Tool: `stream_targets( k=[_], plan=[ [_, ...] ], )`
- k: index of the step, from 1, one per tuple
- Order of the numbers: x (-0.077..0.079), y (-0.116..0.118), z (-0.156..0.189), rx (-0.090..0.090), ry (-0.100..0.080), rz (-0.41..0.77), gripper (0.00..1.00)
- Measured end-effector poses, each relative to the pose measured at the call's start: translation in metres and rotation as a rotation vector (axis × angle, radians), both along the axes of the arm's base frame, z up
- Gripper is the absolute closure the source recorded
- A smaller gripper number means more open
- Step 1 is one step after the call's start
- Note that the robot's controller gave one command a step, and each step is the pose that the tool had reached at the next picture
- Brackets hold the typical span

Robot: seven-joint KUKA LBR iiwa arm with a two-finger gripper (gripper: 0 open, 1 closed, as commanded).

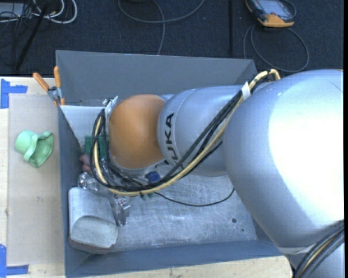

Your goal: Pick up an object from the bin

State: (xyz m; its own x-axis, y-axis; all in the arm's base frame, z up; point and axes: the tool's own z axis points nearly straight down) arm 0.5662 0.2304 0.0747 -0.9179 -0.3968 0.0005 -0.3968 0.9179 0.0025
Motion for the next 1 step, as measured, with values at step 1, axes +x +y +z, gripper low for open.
stream_targets(
  k=[1],
  plan=[
    [0.0585, -0.0626, -0.0034, -0.002, -0.006, 0.186, 0.0]
  ],
)
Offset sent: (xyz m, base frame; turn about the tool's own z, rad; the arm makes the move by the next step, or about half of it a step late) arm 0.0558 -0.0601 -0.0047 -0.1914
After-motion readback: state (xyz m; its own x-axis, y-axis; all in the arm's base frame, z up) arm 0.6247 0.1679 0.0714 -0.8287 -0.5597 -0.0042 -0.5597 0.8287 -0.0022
